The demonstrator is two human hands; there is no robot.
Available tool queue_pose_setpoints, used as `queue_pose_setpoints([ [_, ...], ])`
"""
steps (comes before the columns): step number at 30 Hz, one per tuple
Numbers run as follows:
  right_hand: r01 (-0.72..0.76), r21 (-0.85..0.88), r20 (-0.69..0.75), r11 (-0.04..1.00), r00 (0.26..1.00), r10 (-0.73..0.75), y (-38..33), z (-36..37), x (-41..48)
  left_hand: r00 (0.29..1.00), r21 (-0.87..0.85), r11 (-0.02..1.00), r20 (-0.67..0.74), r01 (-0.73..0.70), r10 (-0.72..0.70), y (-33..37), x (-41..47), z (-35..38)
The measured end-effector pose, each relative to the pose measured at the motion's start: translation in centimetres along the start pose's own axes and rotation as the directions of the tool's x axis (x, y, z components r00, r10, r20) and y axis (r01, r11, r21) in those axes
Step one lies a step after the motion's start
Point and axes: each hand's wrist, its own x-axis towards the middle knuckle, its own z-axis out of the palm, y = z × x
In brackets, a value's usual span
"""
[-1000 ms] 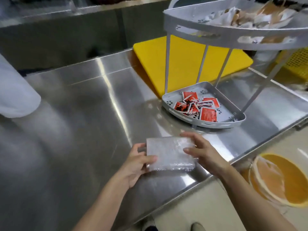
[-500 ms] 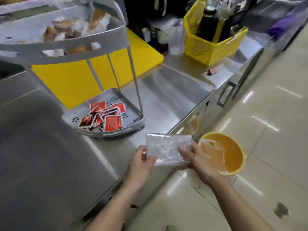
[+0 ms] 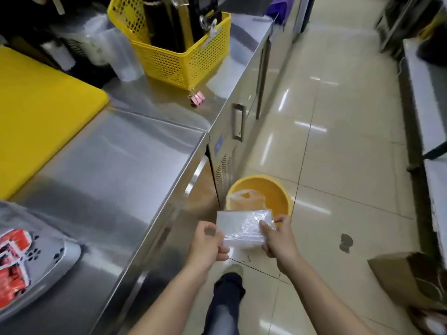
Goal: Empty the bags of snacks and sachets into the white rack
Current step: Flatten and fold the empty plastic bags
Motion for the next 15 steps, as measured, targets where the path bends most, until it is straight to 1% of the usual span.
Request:
queue_pose_setpoints([
  [3,-0.154,0.104,0.006,0.983,0.988,0.154,-0.9,-1.0,3.2,0.997,0.013,0.998,0.049,0.054,-0.055,1.0,4.2,1.6],
  [5,-0.213,0.18,0.007,0.96,0.977,0.215,-0.9,-1.5,5.8,0.995,0.034,0.996,0.052,0.079,-0.08,1.6,7.3,3.0],
  [9,-0.256,0.222,-0.128,0.941,0.949,0.289,0.8,-1.6,11.9,0.996,0.141,0.986,0.023,0.084,-0.089,1.6,13.7,6.5],
  [12,-0.302,0.261,-0.22,0.917,0.906,0.361,3.9,-0.8,18.3,0.991,0.228,0.964,-0.034,0.137,-0.133,-0.8,20.5,9.1],
  [15,-0.351,0.324,-0.25,0.879,0.864,0.437,8.6,0.9,25.0,0.977,0.324,0.922,-0.06,0.211,-0.203,-5.5,28.7,11.5],
])
